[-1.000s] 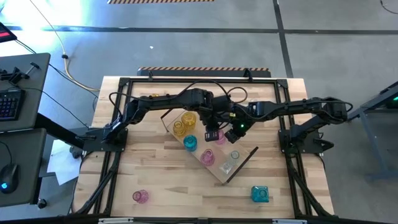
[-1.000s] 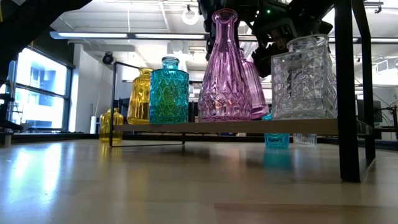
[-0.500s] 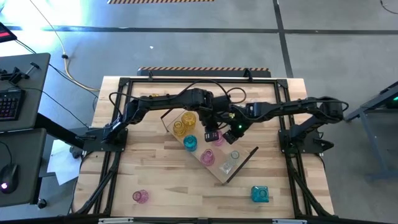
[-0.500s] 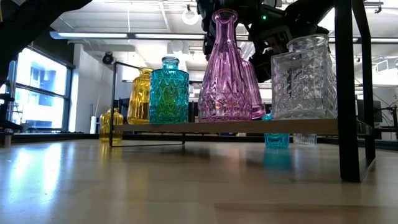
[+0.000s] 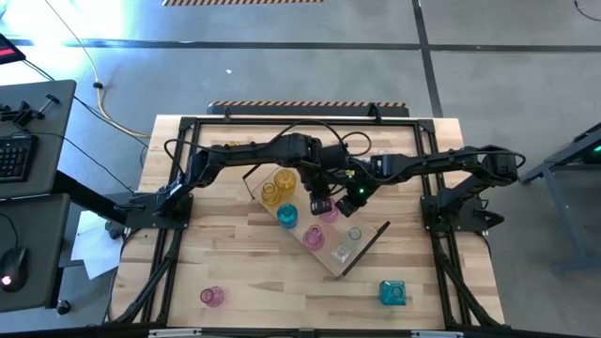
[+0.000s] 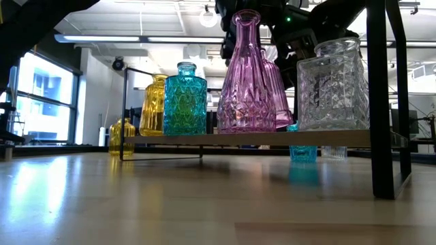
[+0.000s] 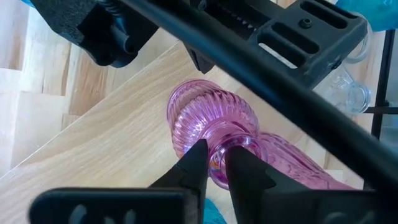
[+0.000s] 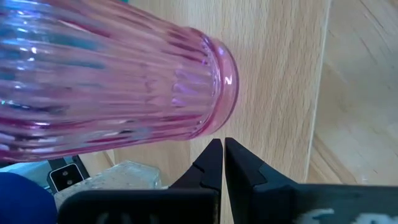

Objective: Sort vases onto shelf
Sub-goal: Put the top pink crystal vase on the shelf

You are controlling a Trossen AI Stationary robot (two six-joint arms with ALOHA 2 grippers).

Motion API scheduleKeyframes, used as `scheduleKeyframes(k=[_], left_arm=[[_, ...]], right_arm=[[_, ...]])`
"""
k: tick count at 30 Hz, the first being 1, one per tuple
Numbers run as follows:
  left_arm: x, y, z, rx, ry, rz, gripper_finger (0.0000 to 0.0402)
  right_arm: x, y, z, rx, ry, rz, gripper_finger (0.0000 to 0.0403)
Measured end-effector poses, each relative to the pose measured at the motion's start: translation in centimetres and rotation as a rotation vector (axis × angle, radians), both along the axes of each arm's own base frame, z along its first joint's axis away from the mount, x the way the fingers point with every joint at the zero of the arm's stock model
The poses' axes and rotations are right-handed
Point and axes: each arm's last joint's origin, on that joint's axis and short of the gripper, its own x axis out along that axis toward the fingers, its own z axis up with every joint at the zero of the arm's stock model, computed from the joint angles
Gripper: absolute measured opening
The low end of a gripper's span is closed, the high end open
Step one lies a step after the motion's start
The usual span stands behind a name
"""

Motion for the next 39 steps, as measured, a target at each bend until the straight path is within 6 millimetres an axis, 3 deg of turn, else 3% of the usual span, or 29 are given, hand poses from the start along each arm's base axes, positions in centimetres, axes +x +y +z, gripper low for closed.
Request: scheduleKeyframes(k=[6,19,29,33,39], left_arm=[[0.0,0.0,0.0,-0.001,-0.001,0.007,0.0085],[0.0,0.0,0.1,0.009,-0.008,-0.017,0.0078],[-1.0,0.7,2.7,0.136,-0.081,0.034,0.0077],[-1.3,0.9,2.3,0.15,-0.035,0.028,0.0065],[-1.4,1.2,1.8,0.202,0.008,0.048,0.0012]], right_arm=[[0.0,0.0,0.0,0.005,0.0,-0.001,0.0],[-0.2,0.0,-0.1,-0.011,0.026,-0.006,0.0],[-0.3,0.0,0.2,-0.016,0.019,-0.01,0.0],[-0.6,-0.2,0.7,-0.044,0.018,-0.038,0.0],[-2.3,-1.0,2.7,-0.122,0.002,-0.11,0.0]])
